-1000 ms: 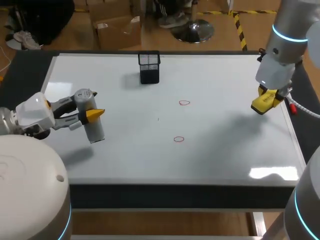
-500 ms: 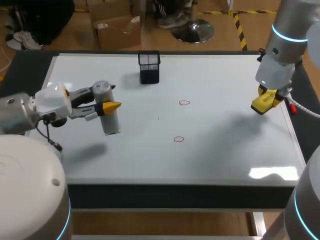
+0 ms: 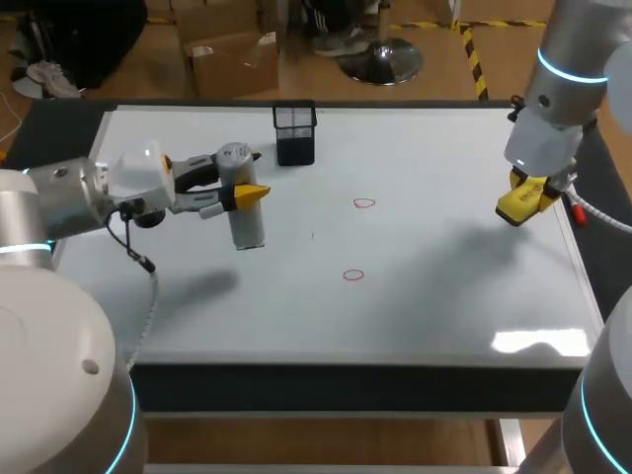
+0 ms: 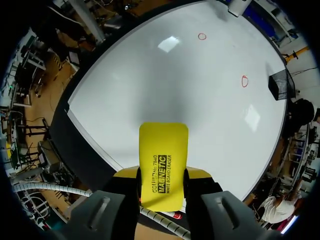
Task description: Pick up the inspection probe, press it on each red-marked spot on the whiteboard one by one, put down the probe, pick up the eraser, and wipe off all the red marks.
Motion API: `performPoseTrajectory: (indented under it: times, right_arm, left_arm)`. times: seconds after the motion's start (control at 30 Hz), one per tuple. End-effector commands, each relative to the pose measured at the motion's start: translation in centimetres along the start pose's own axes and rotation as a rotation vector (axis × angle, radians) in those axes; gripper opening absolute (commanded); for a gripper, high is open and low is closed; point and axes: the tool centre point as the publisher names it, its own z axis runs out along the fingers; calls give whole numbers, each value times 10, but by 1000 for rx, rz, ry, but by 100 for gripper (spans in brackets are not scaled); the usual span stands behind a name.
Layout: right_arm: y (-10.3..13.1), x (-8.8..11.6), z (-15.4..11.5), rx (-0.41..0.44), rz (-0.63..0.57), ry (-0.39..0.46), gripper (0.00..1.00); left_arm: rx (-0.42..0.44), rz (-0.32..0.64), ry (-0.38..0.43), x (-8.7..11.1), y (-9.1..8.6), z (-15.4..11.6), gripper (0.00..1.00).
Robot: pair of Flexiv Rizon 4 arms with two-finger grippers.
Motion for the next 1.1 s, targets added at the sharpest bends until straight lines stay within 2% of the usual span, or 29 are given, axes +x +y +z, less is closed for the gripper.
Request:
performPoseTrajectory:
  times: [0.03,0.57,0.9,1.1]
  right_arm:
    - [-1,0,-1,1,-2,2,0]
    - [-1,0,-1,1,-2,2,0]
    - [-1,0,-1,1,-2,2,0]
    - [-1,0,-1,1,-2,2,0]
  left_arm:
    - [5,-6,36,-13,5,18,0]
    - [8,-15,176,-37,17,97,0]
    - [5,-29,249,-51,37,150,0]
    - [9,-35,286,-62,47,174,0]
